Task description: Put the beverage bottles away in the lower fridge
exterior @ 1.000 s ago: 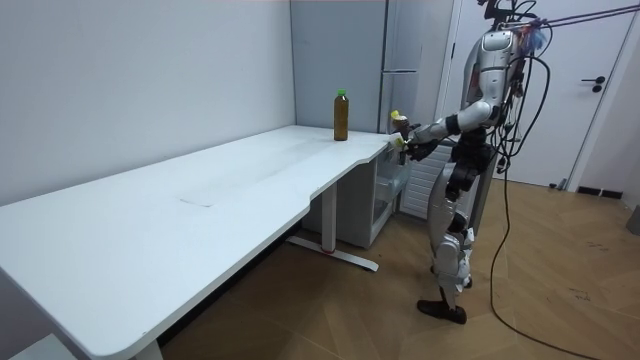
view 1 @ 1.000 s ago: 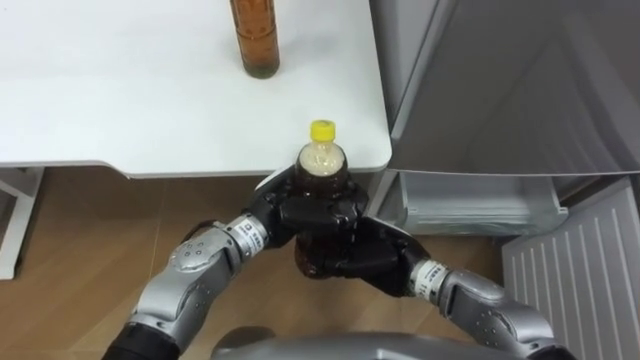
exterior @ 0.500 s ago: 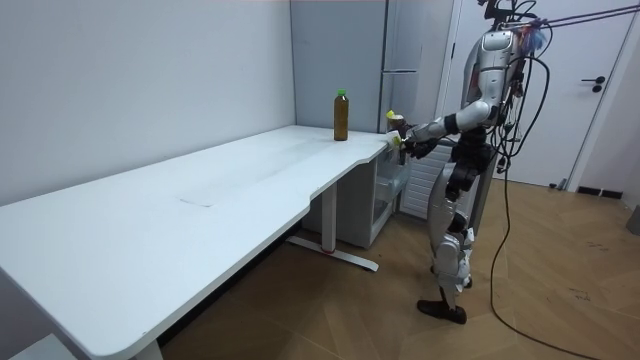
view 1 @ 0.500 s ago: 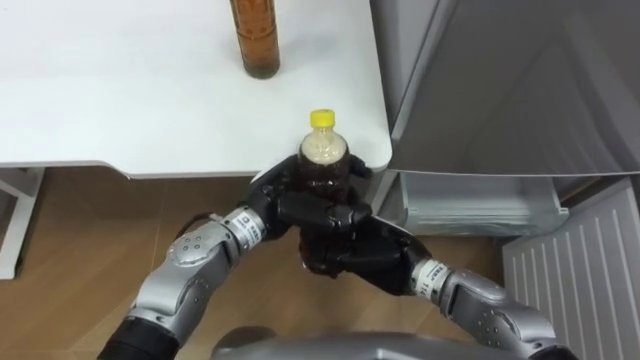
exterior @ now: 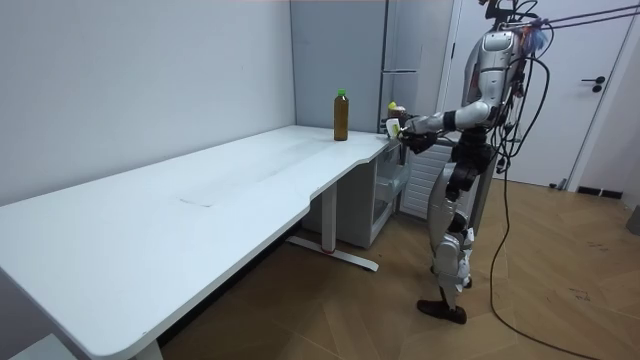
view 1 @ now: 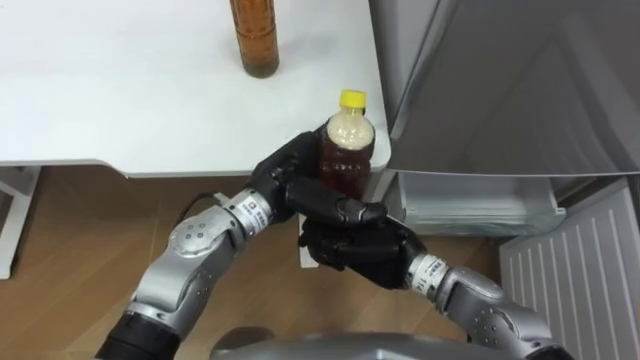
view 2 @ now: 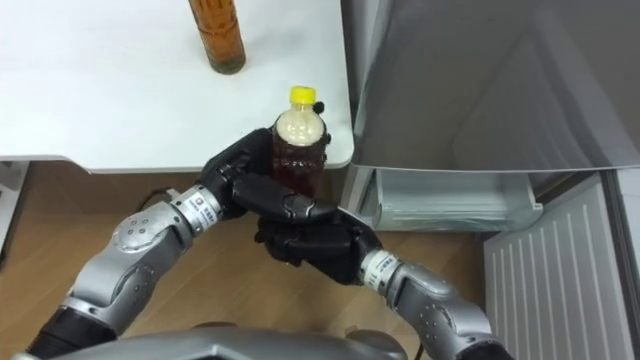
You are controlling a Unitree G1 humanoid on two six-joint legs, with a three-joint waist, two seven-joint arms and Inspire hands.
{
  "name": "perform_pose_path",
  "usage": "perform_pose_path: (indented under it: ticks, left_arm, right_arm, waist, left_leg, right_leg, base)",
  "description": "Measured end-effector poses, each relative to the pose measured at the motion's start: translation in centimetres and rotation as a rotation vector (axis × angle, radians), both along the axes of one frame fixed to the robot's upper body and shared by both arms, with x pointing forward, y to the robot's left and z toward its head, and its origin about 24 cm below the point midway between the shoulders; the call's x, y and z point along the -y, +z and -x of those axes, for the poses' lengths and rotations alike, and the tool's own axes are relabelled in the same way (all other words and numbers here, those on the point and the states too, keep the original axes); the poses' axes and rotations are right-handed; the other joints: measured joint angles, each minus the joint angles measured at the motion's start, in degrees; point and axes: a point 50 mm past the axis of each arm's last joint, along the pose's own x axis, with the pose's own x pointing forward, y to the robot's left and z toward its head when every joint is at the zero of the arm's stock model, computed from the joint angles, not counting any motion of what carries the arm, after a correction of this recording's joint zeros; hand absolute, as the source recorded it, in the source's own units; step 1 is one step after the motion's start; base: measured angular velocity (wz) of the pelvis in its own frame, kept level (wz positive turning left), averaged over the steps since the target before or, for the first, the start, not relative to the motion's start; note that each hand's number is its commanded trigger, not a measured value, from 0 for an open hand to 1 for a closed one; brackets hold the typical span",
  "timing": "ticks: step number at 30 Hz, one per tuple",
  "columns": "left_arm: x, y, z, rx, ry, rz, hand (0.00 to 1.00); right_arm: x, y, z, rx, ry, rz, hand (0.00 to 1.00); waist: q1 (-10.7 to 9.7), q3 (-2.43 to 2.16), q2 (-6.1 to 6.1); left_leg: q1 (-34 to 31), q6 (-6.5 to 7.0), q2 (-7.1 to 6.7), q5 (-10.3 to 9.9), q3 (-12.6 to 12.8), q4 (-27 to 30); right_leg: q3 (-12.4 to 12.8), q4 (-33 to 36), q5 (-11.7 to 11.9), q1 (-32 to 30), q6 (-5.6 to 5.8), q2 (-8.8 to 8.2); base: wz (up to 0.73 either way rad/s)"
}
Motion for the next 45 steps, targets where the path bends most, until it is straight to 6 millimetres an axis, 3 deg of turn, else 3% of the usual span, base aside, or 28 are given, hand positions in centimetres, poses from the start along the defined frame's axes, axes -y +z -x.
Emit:
perform_pose_path:
  ticks: [12,19,25,29,32,35,40,45]
  left_arm:
    - [1.2,4.8,-1.0,0.2,-0.01,0.106,0.0]
    - [0.9,6.3,-1.3,0.263,0.0,0.122,0.0]
    - [0.8,10.5,-1.5,0.461,0.008,0.191,0.0]
    - [0.9,12.5,-1.0,0.549,-0.008,0.243,0.0]
    - [0.3,14.3,-0.7,0.632,0.004,0.263,0.0]
    - [-0.7,15.4,-0.7,0.701,0.043,0.27,0.0]
    - [-2.3,16.5,-1.0,0.764,0.135,0.266,0.0]
    - [-4.3,20.0,0.3,0.966,0.241,0.293,0.0]
  right_arm:
    - [-0.1,0.9,0.0,0.087,0.048,-0.113,1.0]
    - [-0.2,0.9,0.1,0.098,0.072,-0.11,1.0]
    - [-0.2,0.6,0.6,0.089,0.091,-0.089,1.0]
    - [0.1,0.2,1.5,0.048,0.094,-0.081,1.0]
    - [0.8,0.4,1.9,0.054,0.087,-0.067,1.0]
    - [1.2,0.3,2.1,0.059,0.091,-0.036,1.0]
    - [1.2,0.2,2.1,0.069,0.111,-0.009,1.0]
    - [1.7,-0.1,3.0,0.063,0.114,0.036,1.0]
  waist:
    - [-1.2,0.08,0.66]
    - [-1.1,-0.02,0.79]
    - [-0.9,-0.04,0.95]
    - [-0.1,-0.47,1.68]
    - [0.6,-0.61,2.0]
    - [0.7,-0.27,1.94]
    - [1.0,-0.15,2.02]
    - [3.8,-0.13,2.74]
  left_leg:
    - [0.3,0.0,0.03,0.0,0.2,-0.5]
    - [0.1,0.0,0.07,0.0,0.1,0.2]
    - [0.4,0.0,0.05,0.0,-0.5,0.3]
    - [0.9,0.0,0.0,0.0,-0.7,-0.5]
    - [1.1,0.0,0.01,0.0,-0.7,-0.5]
    - [2.0,0.0,0.0,0.0,-0.7,-0.6]
    - [2.9,-0.01,-0.05,0.0,-1.0,-0.8]
    - [3.8,-0.11,-0.08,0.1,-0.9,-1.7]
  right_leg:
    - [0.3,0.0,0.1,0.0,-0.01,0.08]
    - [0.3,-0.1,0.1,-0.1,-0.01,0.08]
    - [-0.4,-0.8,0.4,0.9,0.02,0.11]
    - [-0.6,-0.8,0.4,1.3,0.03,0.1]
    - [-0.5,-0.7,0.4,1.2,0.03,0.11]
    - [-0.6,-0.8,0.4,2.4,0.04,0.12]
    - [-0.8,-1.0,0.4,3.3,0.05,0.13]
    - [-1.0,-1.8,0.4,3.5,0.01,0.16]
  base:
    - [-0.01]
    - [0.0]
    - [0.05]
    - [0.02]
    - [-0.01]
    - [0.0]
    - [0.01]
    - [-0.01]
